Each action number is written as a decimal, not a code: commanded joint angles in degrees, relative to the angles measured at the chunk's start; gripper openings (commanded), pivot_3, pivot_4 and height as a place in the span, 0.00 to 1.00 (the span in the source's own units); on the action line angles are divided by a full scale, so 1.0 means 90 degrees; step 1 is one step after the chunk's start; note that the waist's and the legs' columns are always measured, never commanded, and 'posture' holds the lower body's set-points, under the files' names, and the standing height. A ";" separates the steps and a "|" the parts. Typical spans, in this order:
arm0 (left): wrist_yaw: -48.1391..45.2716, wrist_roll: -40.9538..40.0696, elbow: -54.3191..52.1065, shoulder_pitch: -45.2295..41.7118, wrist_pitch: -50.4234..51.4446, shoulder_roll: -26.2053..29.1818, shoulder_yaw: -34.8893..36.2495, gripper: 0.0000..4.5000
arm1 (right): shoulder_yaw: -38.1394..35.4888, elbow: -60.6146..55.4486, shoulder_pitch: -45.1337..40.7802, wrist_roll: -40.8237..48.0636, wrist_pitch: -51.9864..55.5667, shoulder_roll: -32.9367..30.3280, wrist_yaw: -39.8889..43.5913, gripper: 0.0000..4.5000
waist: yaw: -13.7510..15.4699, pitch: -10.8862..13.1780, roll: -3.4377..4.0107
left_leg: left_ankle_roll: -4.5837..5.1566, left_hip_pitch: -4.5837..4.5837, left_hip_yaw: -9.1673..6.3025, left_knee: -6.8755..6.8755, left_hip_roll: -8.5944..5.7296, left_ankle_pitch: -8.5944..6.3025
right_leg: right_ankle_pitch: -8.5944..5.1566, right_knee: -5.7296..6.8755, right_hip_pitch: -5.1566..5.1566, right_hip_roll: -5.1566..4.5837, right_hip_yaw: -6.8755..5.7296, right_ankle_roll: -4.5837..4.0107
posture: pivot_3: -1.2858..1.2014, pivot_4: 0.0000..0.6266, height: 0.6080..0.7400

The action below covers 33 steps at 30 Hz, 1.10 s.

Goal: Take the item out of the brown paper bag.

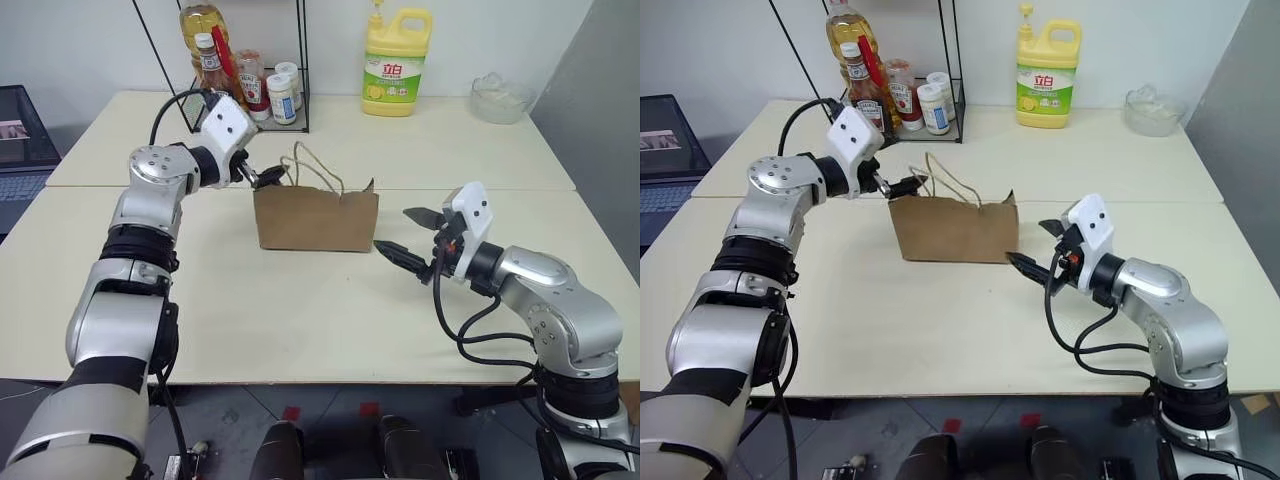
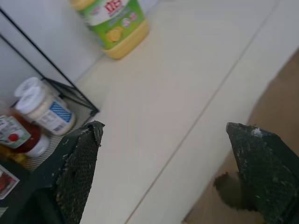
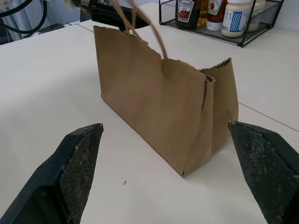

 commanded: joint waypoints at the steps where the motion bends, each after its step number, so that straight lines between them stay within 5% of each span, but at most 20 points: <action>1: -0.0920 -0.0095 -0.0645 0.0047 0.0361 0.0294 -0.0023 1.00 | -0.0107 -0.0107 0.0010 0.0145 -0.0230 -0.0122 -0.0025 1.00 | -0.0013 0.0000 0.0000 | 0.0000 -0.0001 0.0000 0.0000 0.0000 0.0000 | 0.0000 -0.0001 -0.0001 0.0000 0.0001 0.0000 | 0.52 0.24 1.00; 10: -0.1979 -0.0215 -0.3391 0.1494 0.1946 0.1138 -0.0093 1.00 | -0.0053 0.0655 -0.0232 0.0099 -0.0792 -0.0306 0.0131 1.00 | -0.0091 0.0000 0.0000 | 0.0003 0.0000 -0.0002 0.0000 0.0004 0.0002 | 0.0000 0.0002 -0.0001 0.0002 0.0001 0.0000 | 0.52 0.24 1.00; 16: -0.1792 -0.0545 -0.5315 0.2710 0.3177 0.1339 0.0082 1.00 | -0.0008 0.0950 -0.0302 0.0096 -0.1034 -0.0332 0.0155 1.00 | -0.0137 0.0000 0.0000 | 0.0003 0.0000 -0.0005 0.0000 0.0005 0.0002 | 0.0000 0.0003 0.0002 0.0002 0.0001 0.0000 | 0.52 0.24 1.00; 29: -0.1676 -0.1077 -0.6852 0.3399 0.4255 0.1694 0.0126 1.00 | -0.0059 0.0912 0.0014 0.0110 -0.1120 -0.0459 0.0154 1.00 | -0.0096 0.0000 0.0000 | 0.0006 0.0000 -0.0006 0.0002 0.0005 0.0004 | 0.0000 0.0002 0.0006 0.0002 0.0000 0.0000 | 0.52 0.24 1.00; 33: -0.1987 -0.1087 -0.7103 0.3587 0.3448 0.1880 0.0043 1.00 | -0.0142 0.0806 0.0187 0.0154 -0.1100 -0.0532 0.0145 1.00 | -0.0089 0.0000 -0.0001 | 0.0006 0.0001 -0.0005 0.0002 0.0004 0.0004 | 0.0000 0.0002 0.0006 0.0002 0.0001 0.0001 | 0.52 0.24 1.00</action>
